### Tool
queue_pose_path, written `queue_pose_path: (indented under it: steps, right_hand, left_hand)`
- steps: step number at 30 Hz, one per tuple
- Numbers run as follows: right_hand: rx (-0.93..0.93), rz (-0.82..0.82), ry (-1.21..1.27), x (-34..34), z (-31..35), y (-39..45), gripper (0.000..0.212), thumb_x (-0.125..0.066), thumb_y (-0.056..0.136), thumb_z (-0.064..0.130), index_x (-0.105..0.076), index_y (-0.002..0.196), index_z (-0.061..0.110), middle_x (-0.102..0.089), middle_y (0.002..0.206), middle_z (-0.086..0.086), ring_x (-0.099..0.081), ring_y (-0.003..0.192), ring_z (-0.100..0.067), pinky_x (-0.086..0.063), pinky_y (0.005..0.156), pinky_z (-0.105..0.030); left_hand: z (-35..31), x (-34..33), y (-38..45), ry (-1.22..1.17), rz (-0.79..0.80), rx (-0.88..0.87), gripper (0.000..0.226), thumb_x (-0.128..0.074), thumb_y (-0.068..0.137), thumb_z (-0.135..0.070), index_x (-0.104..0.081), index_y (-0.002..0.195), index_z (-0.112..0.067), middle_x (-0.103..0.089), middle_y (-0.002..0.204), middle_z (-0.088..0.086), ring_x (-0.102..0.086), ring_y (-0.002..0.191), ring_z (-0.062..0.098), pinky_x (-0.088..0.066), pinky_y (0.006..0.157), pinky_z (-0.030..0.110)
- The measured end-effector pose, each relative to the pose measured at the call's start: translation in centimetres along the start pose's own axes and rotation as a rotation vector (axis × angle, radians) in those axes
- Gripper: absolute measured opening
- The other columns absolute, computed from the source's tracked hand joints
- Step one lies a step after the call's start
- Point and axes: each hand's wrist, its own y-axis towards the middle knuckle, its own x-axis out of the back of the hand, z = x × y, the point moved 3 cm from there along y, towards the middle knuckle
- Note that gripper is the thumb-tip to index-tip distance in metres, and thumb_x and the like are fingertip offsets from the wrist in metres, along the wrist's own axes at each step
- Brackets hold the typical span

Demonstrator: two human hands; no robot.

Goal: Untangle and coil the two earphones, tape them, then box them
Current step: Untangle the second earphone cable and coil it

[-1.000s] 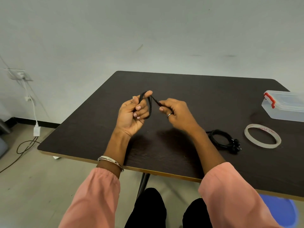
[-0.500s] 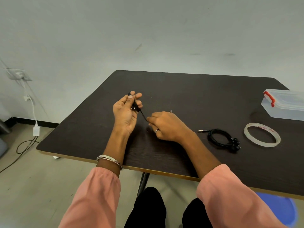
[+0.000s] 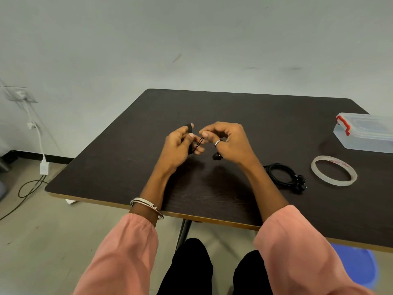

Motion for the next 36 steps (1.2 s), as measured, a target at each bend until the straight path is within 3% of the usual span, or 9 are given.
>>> queue_pose_path:
  steps: [3,6,12,15,21,23,28,32,36]
  right_hand:
    - [-0.005,0.050,0.000,0.2,-0.5,0.1,0.015,-0.062,0.089,0.004,-0.073,0.099,0.006,-0.066,0.084,0.014,-0.064,0.081,0.002,-0.047,0.073,-0.011]
    - [-0.026,0.184,-0.034,0.9,-0.3,0.0,0.023,-0.058,0.090,-0.002,-0.070,0.107,0.006,-0.067,0.091,0.002,-0.063,0.089,-0.007,-0.046,0.079,-0.014]
    - [0.164,0.516,-0.735,2.4,0.9,1.3,0.032,-0.055,0.090,0.000,-0.069,0.114,0.016,-0.064,0.102,-0.006,-0.048,0.100,-0.025,-0.042,0.084,-0.038]
    - [0.331,0.388,-0.834,2.6,1.5,0.5,0.025,-0.068,0.081,0.001,-0.073,0.097,0.019,-0.063,0.093,-0.002,-0.050,0.095,-0.027,-0.033,0.073,-0.035]
    - [0.108,0.014,-0.408,3.6,1.0,-1.7,0.020,-0.064,0.085,0.003,-0.076,0.095,0.017,-0.059,0.084,-0.008,-0.053,0.077,-0.017,-0.041,0.067,-0.024]
    - [-0.048,-0.010,-0.269,3.4,1.0,-2.4,0.024,-0.060,0.087,-0.002,-0.075,0.096,0.014,-0.067,0.085,-0.005,-0.061,0.076,-0.013,-0.049,0.069,-0.018]
    - [-0.361,-0.016,0.216,2.9,1.0,-4.0,0.023,-0.051,0.095,0.001,-0.073,0.096,0.007,-0.073,0.089,-0.008,-0.070,0.084,-0.017,-0.056,0.075,-0.028]
    - [-0.410,0.058,0.438,3.3,1.5,-5.0,0.026,-0.052,0.097,0.019,-0.072,0.099,0.003,-0.071,0.096,-0.022,-0.067,0.091,-0.029,-0.056,0.086,-0.038]
    - [-0.422,0.082,0.436,3.1,1.5,-5.5,0.023,-0.064,0.085,-0.003,-0.068,0.107,0.001,-0.072,0.097,-0.016,-0.069,0.093,-0.023,-0.056,0.087,-0.035]
  left_hand:
    - [0.2,-0.2,-0.1,0.059,0.102,-0.002,0.027,-0.034,0.102,-0.005,-0.054,0.120,-0.001,-0.064,0.078,0.006,-0.052,0.054,0.012,-0.047,0.058,0.027]
    - [-0.2,-0.8,-0.6,0.022,0.211,0.060,0.027,-0.032,0.104,-0.010,-0.058,0.106,-0.005,-0.052,0.067,0.006,-0.037,0.049,0.008,-0.033,0.048,0.021]
    - [-0.4,-1.3,-1.0,-0.007,0.350,0.094,0.031,-0.040,0.102,-0.016,-0.064,0.100,0.003,-0.038,0.057,-0.007,-0.030,0.050,0.004,-0.025,0.046,0.016]
    - [-0.6,-1.7,-1.6,-0.095,0.416,0.148,0.029,-0.042,0.101,-0.019,-0.060,0.084,-0.004,-0.035,0.055,-0.006,-0.026,0.048,0.005,-0.021,0.045,0.018]
    - [-1.7,-3.3,-2.8,-0.448,0.375,0.268,0.027,-0.043,0.097,-0.021,-0.049,0.073,-0.010,-0.040,0.061,-0.001,-0.033,0.048,0.007,-0.024,0.045,0.019]
    - [-2.0,-3.8,-3.0,-0.505,0.322,0.280,0.031,-0.039,0.100,-0.019,-0.049,0.071,-0.010,-0.040,0.061,0.000,-0.036,0.049,0.009,-0.024,0.045,0.020]
    - [-2.5,-4.9,-3.6,-0.587,0.269,0.282,0.034,-0.036,0.101,-0.019,-0.048,0.070,-0.011,-0.038,0.059,0.001,-0.038,0.050,0.011,-0.028,0.044,0.020]
    - [-2.6,-5.2,-4.1,-0.623,0.281,0.271,0.031,-0.036,0.100,-0.020,-0.049,0.074,-0.010,-0.038,0.057,0.000,-0.040,0.049,0.011,-0.032,0.044,0.020]
    - [-2.7,-5.4,-4.3,-0.616,0.288,0.273,0.031,-0.035,0.100,-0.019,-0.052,0.076,-0.009,-0.039,0.056,0.000,-0.043,0.049,0.011,-0.037,0.045,0.021]
